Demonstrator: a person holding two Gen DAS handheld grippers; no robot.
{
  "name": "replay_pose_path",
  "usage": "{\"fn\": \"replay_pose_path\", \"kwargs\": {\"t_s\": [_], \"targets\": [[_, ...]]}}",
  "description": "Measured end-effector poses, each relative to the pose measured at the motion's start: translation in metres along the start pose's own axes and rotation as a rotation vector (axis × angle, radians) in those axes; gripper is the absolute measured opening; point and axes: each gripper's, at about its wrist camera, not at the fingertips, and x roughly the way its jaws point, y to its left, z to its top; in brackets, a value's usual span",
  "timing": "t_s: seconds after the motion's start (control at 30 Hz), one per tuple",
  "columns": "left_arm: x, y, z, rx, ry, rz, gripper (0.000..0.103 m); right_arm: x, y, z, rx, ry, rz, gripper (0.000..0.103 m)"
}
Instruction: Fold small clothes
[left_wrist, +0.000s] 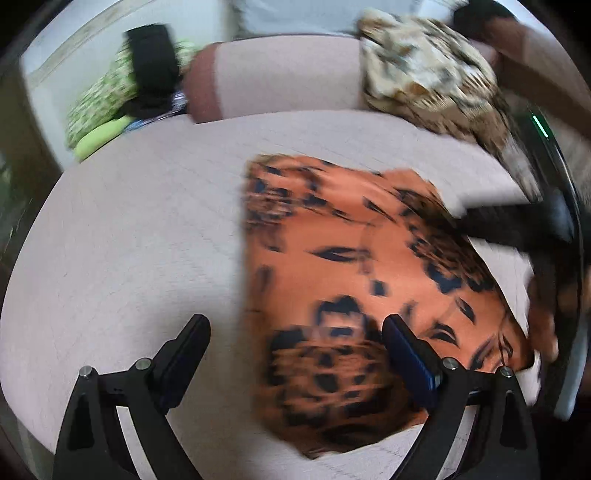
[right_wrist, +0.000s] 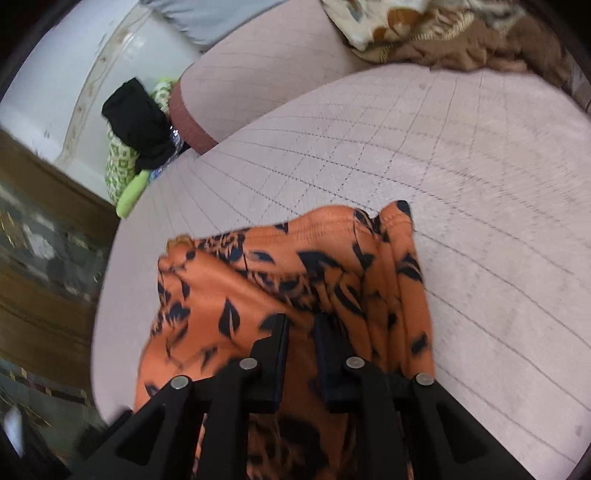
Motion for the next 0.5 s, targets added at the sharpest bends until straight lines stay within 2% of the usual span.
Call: {"fn": "replay_pose_path", "kwargs": {"t_s": [0.07, 0.13, 0.2, 0.3, 0.37, 0.47, 0.5], "targets": [[-0.001, 0.023, 0.002, -0.059, 0.006, 0.044, 0.094, -0.008, -0.001, -0.012, -0.007, 0.010, -0.021, 0.018], [0.006, 0.043, 0.001, -0.111, 0.046, 0.080, 0.094, -0.023, -0.001, -0.020, -0.002, -0.003, -0.029, 0.018], [0.013, 0.061, -0.005, -0.189, 0.081, 0.019, 0.094, -0.039, 0.011, -0.029, -0.056, -0.036, 0.011, 0.020], [0.016, 0.070, -0.011, -0.249, 0.090, -0.006, 0.095, -0.056, 0.027, -0.054, -0.118, -0.050, 0.073, 0.020], [0.015, 0.070, -0.015, -0.263, 0.075, -0.015, 0.095, -0.061, 0.035, -0.075, -0.151, -0.040, 0.093, 0.020], [0.024, 0.059, -0.030, -0.208, 0.098, -0.003, 0.095, -0.054, 0.029, -0.097, -0.160, 0.003, 0.020, 0.019], [0.028, 0.055, -0.036, -0.191, 0.099, 0.015, 0.095, -0.050, 0.023, -0.103, -0.143, 0.015, 0.019, 0.019]]}}
